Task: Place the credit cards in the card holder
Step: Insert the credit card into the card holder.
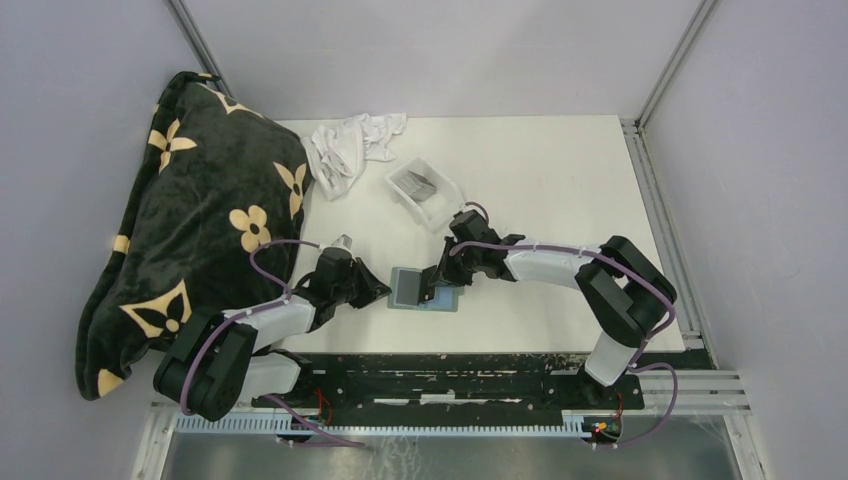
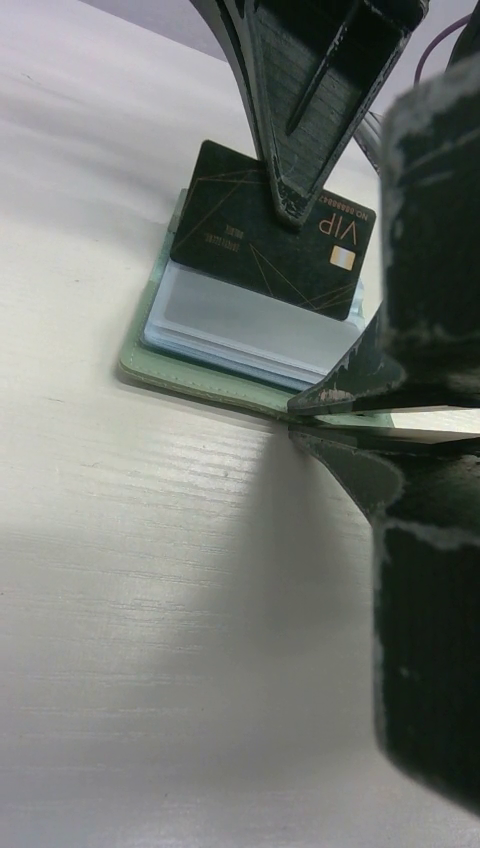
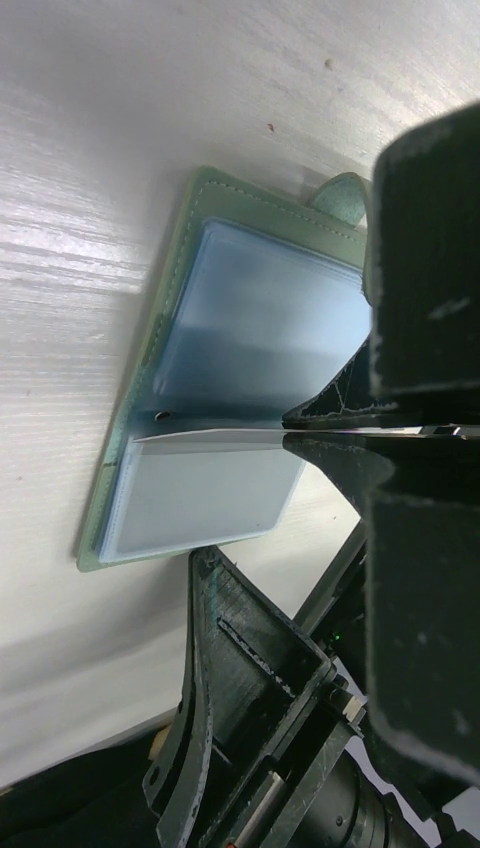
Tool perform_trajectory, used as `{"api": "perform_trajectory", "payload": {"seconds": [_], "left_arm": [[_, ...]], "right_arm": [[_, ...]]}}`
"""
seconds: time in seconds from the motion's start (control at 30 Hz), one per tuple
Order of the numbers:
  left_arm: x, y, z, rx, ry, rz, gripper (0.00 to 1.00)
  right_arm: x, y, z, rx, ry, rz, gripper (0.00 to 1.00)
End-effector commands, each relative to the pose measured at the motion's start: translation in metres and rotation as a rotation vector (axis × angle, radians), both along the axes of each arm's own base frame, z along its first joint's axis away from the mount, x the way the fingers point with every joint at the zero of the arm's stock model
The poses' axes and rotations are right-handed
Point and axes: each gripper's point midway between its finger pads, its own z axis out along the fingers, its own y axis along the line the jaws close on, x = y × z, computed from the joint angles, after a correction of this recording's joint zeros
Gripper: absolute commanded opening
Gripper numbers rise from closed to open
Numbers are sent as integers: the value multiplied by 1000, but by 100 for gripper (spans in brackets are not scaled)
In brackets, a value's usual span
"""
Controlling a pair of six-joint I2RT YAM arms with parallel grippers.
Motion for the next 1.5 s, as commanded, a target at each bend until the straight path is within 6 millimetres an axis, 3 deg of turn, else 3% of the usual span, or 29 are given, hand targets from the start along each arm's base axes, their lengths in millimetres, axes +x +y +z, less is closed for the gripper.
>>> {"api": "perform_trajectory", "payload": {"seconds": [0.0,0.57,1.03,1.47], "left_arm": [[-29,20,-34,110,137,2,15],[-32,20,-38,111,145,-1,14],[-35,23,-40,130,151,-9,13],[-36,23,-41,137,153,-17,12]], "right_arm": [[-4,5,4,50,9,-14,1],[-12,8,-7,113,35,-29,1],[-15,-13,-32,-19,-1,21,1],[-17,-8,-43,-29,56,28,1]]}}
